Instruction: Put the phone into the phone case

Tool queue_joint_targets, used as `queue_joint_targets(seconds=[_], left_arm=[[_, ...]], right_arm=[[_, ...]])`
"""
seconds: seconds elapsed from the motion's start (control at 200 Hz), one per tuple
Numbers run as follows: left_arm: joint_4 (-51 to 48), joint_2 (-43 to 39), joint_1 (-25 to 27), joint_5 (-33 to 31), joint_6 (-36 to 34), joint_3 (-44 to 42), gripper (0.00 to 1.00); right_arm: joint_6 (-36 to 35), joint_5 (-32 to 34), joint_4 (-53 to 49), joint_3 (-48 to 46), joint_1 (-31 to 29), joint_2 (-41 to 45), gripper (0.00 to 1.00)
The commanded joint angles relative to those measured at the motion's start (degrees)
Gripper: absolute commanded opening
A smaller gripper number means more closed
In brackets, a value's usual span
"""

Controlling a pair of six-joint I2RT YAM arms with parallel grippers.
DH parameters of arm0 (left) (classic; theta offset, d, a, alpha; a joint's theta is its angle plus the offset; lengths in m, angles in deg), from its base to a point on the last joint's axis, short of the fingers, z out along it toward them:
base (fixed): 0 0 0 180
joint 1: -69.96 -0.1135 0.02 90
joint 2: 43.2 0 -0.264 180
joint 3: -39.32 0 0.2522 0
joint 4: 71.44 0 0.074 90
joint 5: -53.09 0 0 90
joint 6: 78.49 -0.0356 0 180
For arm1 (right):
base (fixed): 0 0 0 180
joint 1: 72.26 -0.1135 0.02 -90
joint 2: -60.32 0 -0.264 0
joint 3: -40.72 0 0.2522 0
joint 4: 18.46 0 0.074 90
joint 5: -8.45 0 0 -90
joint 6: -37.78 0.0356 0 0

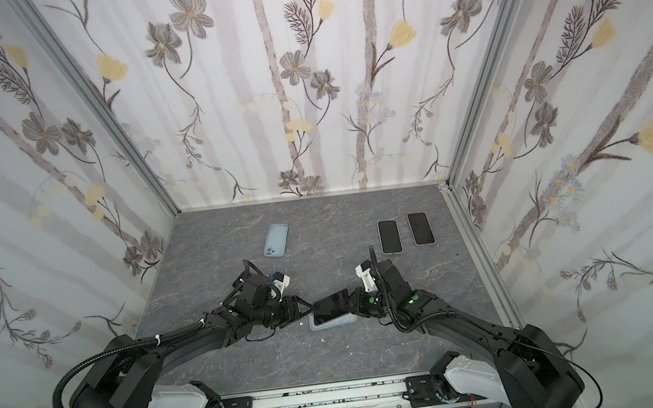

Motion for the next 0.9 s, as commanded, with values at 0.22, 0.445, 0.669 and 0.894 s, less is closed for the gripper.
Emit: queue_joint_targets(seconds=[0.22,0.445,0.669,0.894], left_arm=[[1.28,3.41,-0.01,0.18,0.93,1.42,0.51],[0.39,5.82,-0.07,0.09,-0.35,2.33,0.44],[-0.14,7.4,-0.05,-1.06,-0.92,1.52,0.35],[0.55,9.07,-0.06,-0.98,-1.53,1.27,0.3]], right_arm=[[-3.78,-6.01,5.93,1.59,1.25,-5.34,0.0],[-5.14,-8.06,7.22,0.89,2.09,-8.52,0.0],[-5.55,-8.09,8.65,-0.69,2.74,-9.63,0.0],[-5.96,-8.58,9.19,-1.72,3.16,-10.99,0.03]])
